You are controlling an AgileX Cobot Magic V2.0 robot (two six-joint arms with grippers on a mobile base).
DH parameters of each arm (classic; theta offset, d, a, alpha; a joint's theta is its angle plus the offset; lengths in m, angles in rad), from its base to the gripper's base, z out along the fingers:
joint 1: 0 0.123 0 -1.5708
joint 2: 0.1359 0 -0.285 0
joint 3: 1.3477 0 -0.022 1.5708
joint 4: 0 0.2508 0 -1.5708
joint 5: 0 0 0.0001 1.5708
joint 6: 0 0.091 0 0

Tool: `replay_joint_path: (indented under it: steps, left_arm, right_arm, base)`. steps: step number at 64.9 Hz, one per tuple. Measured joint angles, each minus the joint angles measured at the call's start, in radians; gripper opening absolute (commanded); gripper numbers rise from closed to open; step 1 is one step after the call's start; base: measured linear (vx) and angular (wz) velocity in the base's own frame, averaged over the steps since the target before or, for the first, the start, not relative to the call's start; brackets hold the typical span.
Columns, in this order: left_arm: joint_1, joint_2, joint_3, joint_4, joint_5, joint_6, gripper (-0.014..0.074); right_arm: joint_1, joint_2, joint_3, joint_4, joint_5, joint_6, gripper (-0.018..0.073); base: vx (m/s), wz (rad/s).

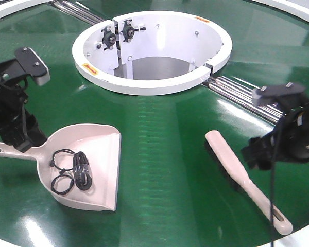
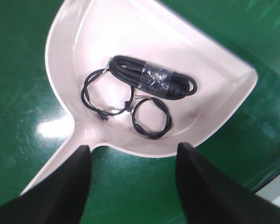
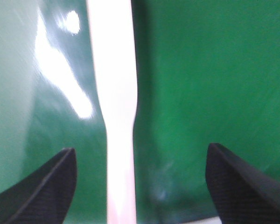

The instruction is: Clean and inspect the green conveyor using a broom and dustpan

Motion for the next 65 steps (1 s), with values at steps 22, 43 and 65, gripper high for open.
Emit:
replay_joint_path:
  steps: [22,43,65]
  left_arm:
    - [0.0,-0.305,0.002,-0.041,-0.026,-0.168,0.0375]
    - [0.0,-0.777,0.252,-0.112,-0.334,-0.185,0.0375]
    - [0.0,-1.198,0.782,-0.127,-0.677,-0.239,0.0375]
  right_arm:
    - [0.0,-0.398,0.003,0.038,-0.128,-0.045,0.0542]
    - [0.0,-0.699,0.053,0.072,-0.211,-0.127,0.0542]
    - [0.0,-1.068,0.615,0.088,-0.579,-0.133,0.0542]
  base:
    - [0.0,0.0]
    - [0.0,0.0]
    - [0.0,0.0]
